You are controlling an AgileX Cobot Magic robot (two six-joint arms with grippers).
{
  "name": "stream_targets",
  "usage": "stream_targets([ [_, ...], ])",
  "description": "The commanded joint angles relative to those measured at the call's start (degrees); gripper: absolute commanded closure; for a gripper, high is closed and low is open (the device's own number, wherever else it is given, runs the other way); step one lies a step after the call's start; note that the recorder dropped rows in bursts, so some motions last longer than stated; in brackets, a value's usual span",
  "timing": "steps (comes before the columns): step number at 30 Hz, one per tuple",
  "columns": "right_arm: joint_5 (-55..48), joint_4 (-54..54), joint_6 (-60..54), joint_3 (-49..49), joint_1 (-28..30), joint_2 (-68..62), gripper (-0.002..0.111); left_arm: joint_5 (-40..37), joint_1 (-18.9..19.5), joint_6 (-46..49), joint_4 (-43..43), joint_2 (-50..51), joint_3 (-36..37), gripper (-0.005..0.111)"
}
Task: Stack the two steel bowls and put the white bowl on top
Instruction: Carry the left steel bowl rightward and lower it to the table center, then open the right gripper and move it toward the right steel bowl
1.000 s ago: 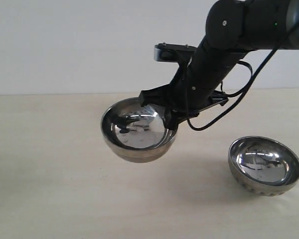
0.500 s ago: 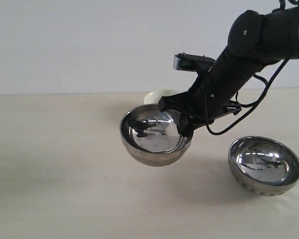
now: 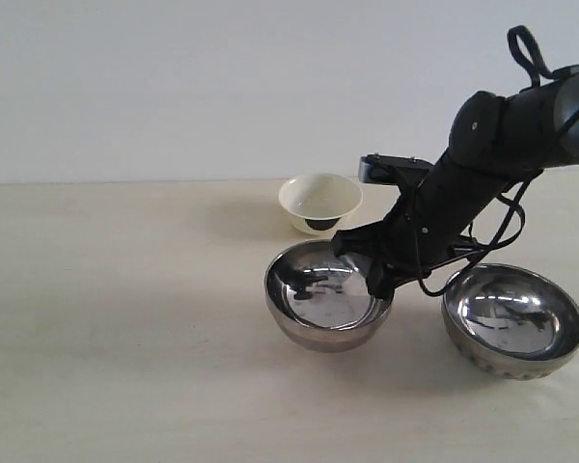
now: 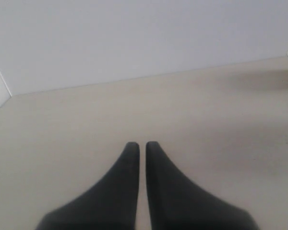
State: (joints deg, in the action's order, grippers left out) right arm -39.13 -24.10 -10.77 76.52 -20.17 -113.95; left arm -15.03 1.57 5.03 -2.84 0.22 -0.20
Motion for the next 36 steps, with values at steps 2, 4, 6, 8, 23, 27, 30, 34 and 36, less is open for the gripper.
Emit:
stream_targets([
  [2, 1.6, -1.6, -1.9, -0.1, 0.2, -2.4, 0.108, 0.4, 0.2, -0.6, 0.5, -0.2, 0.2, 0.103],
  [4, 2.0, -1.9, -2.3, -0.1, 0.2, -2.9, 0.108, 0.4, 0.2, -0.6, 0.5, -0.2, 0.2, 0.103],
  [6, 2.2, -1.9, -2.3, -0.1, 0.2, -3.3, 0.108, 0.4, 0.2, -0.6, 0.5, -0.2, 0.2, 0.103],
  [8, 2.7, -1.9, -2.3, -0.1, 0.2, -3.3, 0.108, 0.4, 0.2, -0.6, 0.5, -0.2, 0.2, 0.103],
  [23, 1.9, -2.6, -2.6, -0.1, -1.1, -3.3, 0.072, 0.4, 0.2, -0.6, 0.5, -0.2, 0.2, 0.103],
  [27, 0.6, -2.6, -2.3, -0.1, -1.1, -2.8, 0.072, 0.4, 0.2, -0.6, 0.5, -0.2, 0.2, 0.103],
  [30, 0.0, -2.6, -1.9, -0.1, -1.0, 0.4, 0.072, 0.4, 0.2, -0.6, 0.5, -0.2, 0.2, 0.103],
  [34, -1.4, 0.0, -0.5, -0.1, -1.0, 7.8, 0.072, 0.4, 0.2, -0.6, 0.5, -0.2, 0.2, 0.103],
  [36, -2.4, 3.9, 2.4, -0.1, -1.0, 11.0, 0.072, 0.4, 0.2, -0.6, 0.5, -0.2, 0.2, 0.103],
])
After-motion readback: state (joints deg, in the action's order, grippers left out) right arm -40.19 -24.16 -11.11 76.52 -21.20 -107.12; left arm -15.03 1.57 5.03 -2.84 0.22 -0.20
